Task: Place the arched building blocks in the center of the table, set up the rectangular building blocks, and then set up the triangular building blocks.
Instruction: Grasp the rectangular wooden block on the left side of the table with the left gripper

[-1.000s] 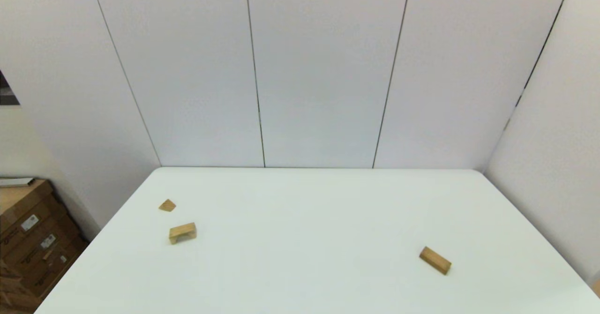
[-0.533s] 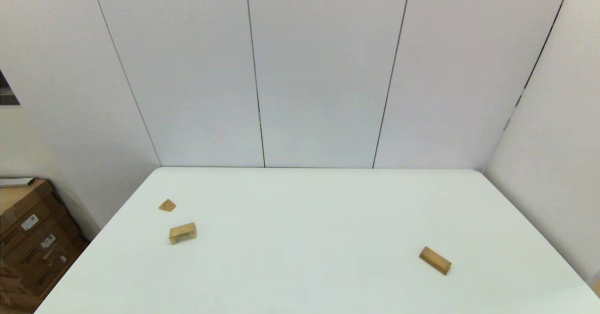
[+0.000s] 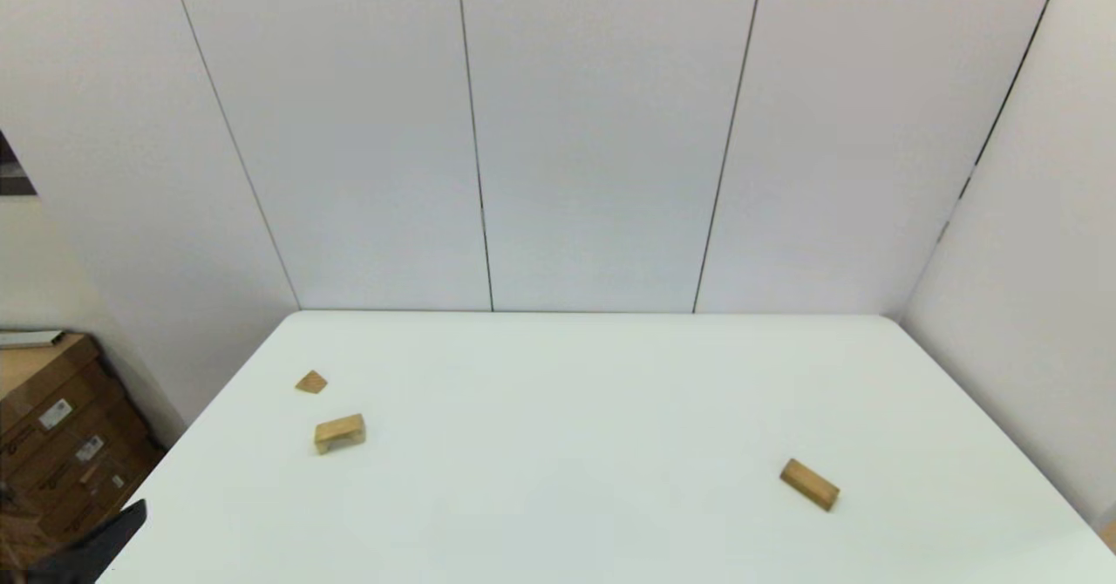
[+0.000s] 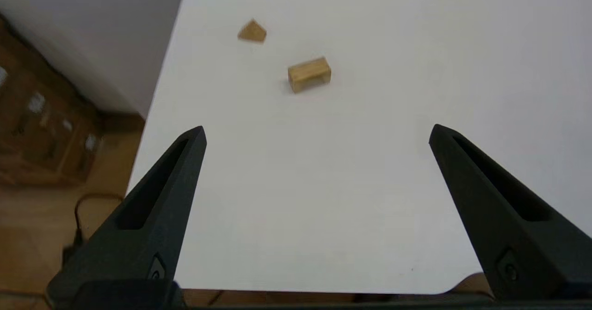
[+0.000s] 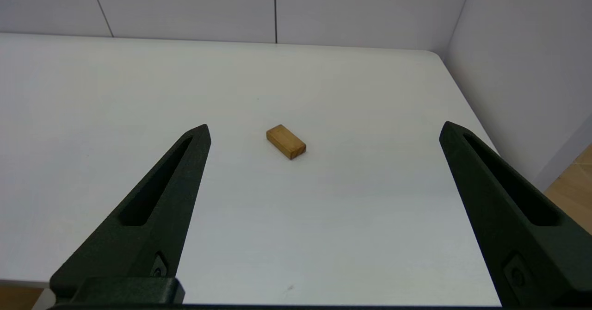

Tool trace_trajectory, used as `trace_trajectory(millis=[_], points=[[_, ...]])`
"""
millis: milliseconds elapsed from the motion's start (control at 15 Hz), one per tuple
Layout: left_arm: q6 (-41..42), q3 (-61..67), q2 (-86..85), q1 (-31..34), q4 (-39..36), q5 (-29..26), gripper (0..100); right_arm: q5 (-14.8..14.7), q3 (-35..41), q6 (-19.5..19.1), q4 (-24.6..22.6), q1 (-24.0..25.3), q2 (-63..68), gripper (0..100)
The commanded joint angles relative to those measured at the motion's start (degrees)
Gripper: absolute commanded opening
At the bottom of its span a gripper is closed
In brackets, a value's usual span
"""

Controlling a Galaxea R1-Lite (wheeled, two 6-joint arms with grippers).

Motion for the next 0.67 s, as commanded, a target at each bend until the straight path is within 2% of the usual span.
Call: trace_trajectory(millis=[67, 333, 467, 667], points=[[-2.09, -4.65, 39.09, 0.10, -16.68, -0.24, 100, 0.05, -0.02, -0.03, 0.02, 0.01, 0.07, 100], [5.91, -7.11, 55.52, 0.37, -27.06, -0.86, 100, 0.05, -0.02, -0.03, 0.02, 0.01, 0.07, 100], [10.22, -10.19, 60.62, 2.21, -27.93, -4.46, 100, 0.05, -0.02, -0.12, 0.02, 0.01, -0.01, 100], [21.20, -14.85, 65.19, 7.31, -25.83, -9.65, 100, 0.05, -0.02, -0.03, 0.02, 0.01, 0.07, 100]])
